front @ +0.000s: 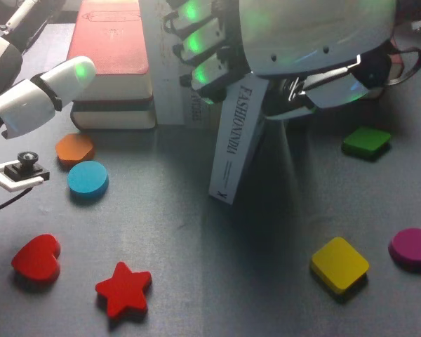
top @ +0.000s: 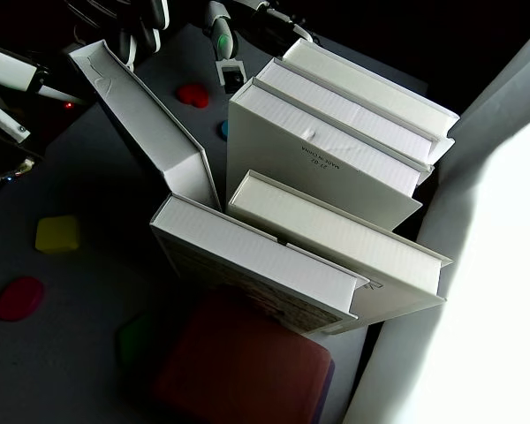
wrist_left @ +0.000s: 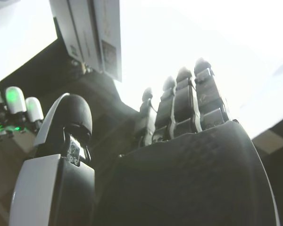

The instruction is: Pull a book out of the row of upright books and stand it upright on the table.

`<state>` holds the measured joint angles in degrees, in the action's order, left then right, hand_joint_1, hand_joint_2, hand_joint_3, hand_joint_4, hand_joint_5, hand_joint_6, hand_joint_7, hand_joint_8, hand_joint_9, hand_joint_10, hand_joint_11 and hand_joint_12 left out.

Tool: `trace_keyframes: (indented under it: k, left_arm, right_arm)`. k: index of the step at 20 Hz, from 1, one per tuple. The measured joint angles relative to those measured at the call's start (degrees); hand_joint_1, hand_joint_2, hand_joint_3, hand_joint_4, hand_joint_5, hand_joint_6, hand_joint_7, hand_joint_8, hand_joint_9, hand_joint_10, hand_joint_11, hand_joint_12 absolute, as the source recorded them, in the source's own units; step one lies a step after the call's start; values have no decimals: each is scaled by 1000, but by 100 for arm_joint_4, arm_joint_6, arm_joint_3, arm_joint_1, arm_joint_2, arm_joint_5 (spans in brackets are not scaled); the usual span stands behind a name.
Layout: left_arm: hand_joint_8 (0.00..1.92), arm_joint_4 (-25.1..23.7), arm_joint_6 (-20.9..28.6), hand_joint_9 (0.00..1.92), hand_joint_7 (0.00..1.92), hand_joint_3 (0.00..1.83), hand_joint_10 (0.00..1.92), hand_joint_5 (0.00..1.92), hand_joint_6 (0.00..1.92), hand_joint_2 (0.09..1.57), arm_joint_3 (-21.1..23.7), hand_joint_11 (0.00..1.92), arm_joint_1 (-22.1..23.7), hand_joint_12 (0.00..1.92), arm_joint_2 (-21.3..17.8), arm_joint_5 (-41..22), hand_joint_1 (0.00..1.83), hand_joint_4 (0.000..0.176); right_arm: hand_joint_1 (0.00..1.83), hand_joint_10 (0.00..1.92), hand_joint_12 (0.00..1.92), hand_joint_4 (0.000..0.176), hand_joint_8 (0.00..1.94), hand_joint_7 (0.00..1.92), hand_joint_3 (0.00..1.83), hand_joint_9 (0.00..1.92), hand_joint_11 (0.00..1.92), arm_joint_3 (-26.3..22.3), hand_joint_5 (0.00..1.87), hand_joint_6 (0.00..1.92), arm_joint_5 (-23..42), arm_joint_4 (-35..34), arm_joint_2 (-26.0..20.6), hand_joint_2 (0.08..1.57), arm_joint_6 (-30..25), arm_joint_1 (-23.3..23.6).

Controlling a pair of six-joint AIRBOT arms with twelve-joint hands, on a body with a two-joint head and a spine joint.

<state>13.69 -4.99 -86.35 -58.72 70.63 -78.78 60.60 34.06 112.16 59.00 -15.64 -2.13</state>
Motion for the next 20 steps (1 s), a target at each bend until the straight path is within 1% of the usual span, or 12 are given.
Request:
trace_keyframes:
  k: [1,3,6,9,12,13,14,15,16,17,18,20]
  left_arm:
    - [0,0,2,0,0,1,0,21,2,1366,-20,0,13,4,4,33,384,46]
    - [0,26,0,0,0,0,0,59,21,1362,-42,0,66,0,20,90,357,65]
    - [0,17,31,0,0,0,0,161,46,1361,-122,0,76,0,111,166,435,44]
    - [0,-39,57,0,0,0,0,158,32,1351,-170,0,114,0,179,348,431,61]
    - [0,-146,63,0,0,0,0,161,27,1351,-188,0,201,0,190,424,445,57]
    - [0,-219,66,0,0,0,0,161,27,1351,-234,0,223,0,208,431,447,57]
    - [0,-214,70,0,0,0,0,161,27,1351,-234,0,225,0,208,457,447,57]
    - [0,-234,70,0,0,0,0,165,25,1353,-234,0,238,0,208,490,466,46]
    - [0,-262,72,0,0,0,0,165,25,1353,-234,0,251,0,208,490,466,46]
    - [0,-260,79,0,0,0,0,160,20,1356,-234,0,260,0,208,479,441,54]
    - [0,-234,76,0,0,3,0,156,15,1363,-234,0,260,0,208,485,420,51]
    - [0,-271,79,0,0,2,0,150,10,1363,-234,0,271,0,208,494,414,51]
  right_arm:
    - [1136,1208,1562,0,1572,640,0,352,0,4,767,1249,-120,79,2,1267,-7,-7]
    - [1136,1208,1562,0,1572,640,0,352,0,103,767,1249,-297,94,66,1267,-81,-39]
    - [1136,1208,1562,0,1572,640,0,352,0,267,767,1249,-361,39,186,1267,-229,-81]
    - [1136,1208,1562,0,1572,640,0,352,0,459,767,1249,-341,-33,295,1267,-404,-81]
    - [1136,1208,1562,0,1572,640,0,352,0,730,767,1249,-339,-160,433,1267,-664,-140]
    - [933,241,1606,125,314,127,0,70,0,745,153,249,-372,-160,442,806,-686,-140]
    - [933,241,1606,125,314,127,0,70,0,745,153,249,-369,-162,442,806,-684,-140]
    - [1032,314,1594,92,62,25,0,105,0,745,30,49,-400,22,442,829,-616,-142]
    - [1032,314,1594,92,62,25,0,105,0,763,30,49,-428,109,420,829,-612,-221]
    - [946,343,1260,122,12,4,0,51,0,776,5,9,-380,37,387,877,-643,-225]
    - [898,41,1295,163,0,0,0,64,0,774,0,0,-345,87,385,845,-627,-199]
    - [903,2,1235,74,0,0,0,3,0,776,0,0,-352,101,380,833,-599,-199]
